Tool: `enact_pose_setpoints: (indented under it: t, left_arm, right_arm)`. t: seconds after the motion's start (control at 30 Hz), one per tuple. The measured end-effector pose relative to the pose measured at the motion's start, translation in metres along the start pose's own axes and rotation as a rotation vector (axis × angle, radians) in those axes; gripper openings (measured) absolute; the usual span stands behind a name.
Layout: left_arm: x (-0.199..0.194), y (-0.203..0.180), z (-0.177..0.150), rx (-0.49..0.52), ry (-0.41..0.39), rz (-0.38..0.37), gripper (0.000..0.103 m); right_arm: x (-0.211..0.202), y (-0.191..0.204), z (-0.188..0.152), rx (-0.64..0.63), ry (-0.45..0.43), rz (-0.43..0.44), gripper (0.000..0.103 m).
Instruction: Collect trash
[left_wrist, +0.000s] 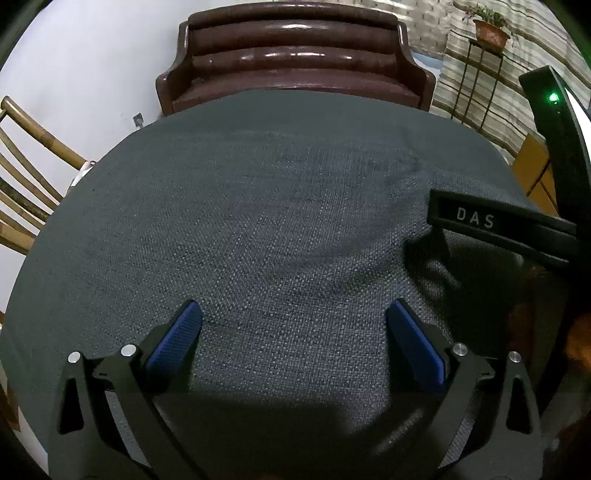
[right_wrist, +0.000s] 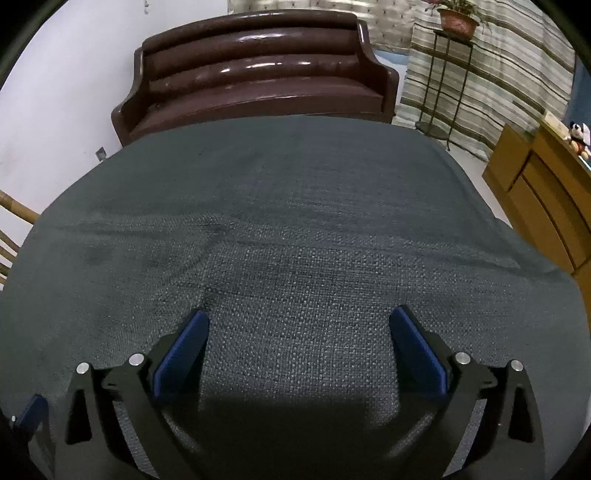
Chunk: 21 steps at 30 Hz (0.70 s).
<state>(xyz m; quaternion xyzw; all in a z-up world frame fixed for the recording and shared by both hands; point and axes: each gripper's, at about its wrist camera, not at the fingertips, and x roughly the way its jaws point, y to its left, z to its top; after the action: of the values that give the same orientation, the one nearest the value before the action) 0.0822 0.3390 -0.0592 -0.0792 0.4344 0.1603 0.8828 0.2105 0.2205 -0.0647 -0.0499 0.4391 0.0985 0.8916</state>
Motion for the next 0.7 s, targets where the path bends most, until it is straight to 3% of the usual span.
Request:
enact_pose_setpoints:
  t: [0.7]
  left_arm:
    - [0.002, 0.000, 0.003, -0.005, 0.001, 0.001, 0.099]
  right_arm:
    - [0.004, 0.007, 0.010, -0.002, 0.002, 0.001, 0.097]
